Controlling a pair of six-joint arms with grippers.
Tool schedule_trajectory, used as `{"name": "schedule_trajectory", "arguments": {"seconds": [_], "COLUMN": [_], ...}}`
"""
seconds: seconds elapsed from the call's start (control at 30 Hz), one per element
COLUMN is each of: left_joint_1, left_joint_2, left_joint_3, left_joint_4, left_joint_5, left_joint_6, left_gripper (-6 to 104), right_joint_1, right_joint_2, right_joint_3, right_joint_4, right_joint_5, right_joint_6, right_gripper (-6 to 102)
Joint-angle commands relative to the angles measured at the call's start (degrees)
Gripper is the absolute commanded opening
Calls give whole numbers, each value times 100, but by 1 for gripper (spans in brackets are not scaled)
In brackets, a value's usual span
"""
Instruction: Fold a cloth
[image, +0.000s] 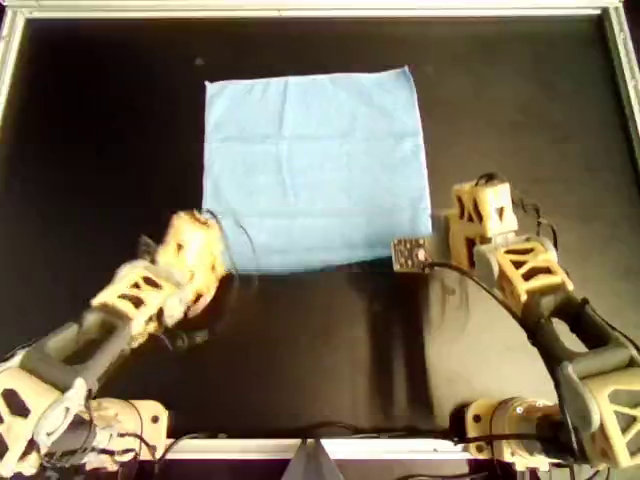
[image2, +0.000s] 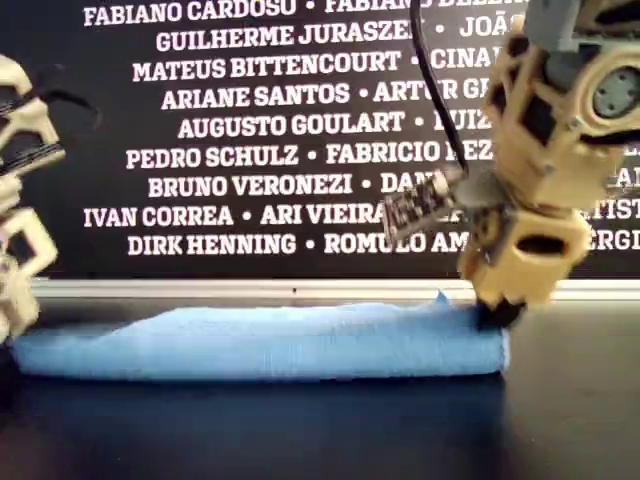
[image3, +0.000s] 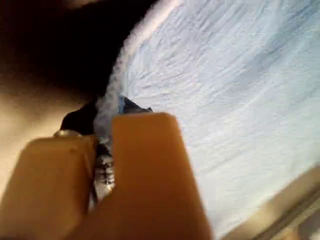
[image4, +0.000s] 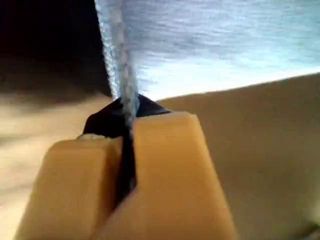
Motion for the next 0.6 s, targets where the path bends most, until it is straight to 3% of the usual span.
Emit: {"name": "schedule_trajectory", "arguments": {"seconds": [0.0, 0.1, 0.57], "left_joint_1": [475, 545, 545], "left_joint_2": [299, 114, -2276], "left_joint_3": [-756, -1257, -3858], "left_joint_4": [-62, -62, -62], "left_joint_5": [18, 0, 26], "left_joint_6": [475, 870, 940], "left_gripper": [0, 0, 0], "right_joint_1": [-62, -53, -62], "right_joint_2": [308, 176, -2127], "right_joint_3": [-659, -853, -3120], "right_joint_4": [-308, -554, -1046], "right_joint_5": [70, 70, 70], "right_joint_6": [-53, -53, -70], "right_gripper": [1, 1, 1]}}
